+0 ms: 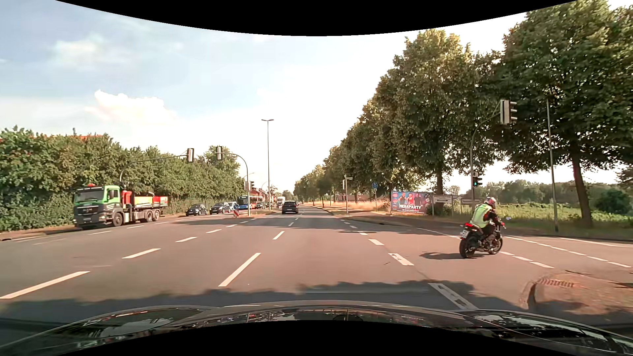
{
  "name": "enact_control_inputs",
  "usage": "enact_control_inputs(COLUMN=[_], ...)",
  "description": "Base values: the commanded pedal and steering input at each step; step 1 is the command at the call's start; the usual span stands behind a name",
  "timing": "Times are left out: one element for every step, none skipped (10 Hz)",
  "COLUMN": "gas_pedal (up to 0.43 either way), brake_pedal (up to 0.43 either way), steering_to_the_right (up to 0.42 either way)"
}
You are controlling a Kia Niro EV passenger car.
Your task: Follow the waypoints while adhering to traffic rules and regulations
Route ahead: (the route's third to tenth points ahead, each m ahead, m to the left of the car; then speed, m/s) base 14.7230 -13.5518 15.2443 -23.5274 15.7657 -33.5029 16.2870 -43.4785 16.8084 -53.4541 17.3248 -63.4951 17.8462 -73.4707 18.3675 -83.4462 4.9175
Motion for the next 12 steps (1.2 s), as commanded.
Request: enact_control_inputs(gas_pedal=[0.059, 0.059, 0.059, 0.059, 0.059, 0.059, 0.079, 0.079, 0.079, 0.079, 0.079, 0.079], brake_pedal=[0.000, 0.000, 0.000, 0.000, 0.000, 0.000, 0.000, 0.000, 0.000, 0.000, 0.000, 0.000], steering_to_the_right=[0.100, 0.116, 0.138, 0.169, 0.201, 0.234, 0.270, 0.310, 0.344, 0.370, 0.389, 0.401])
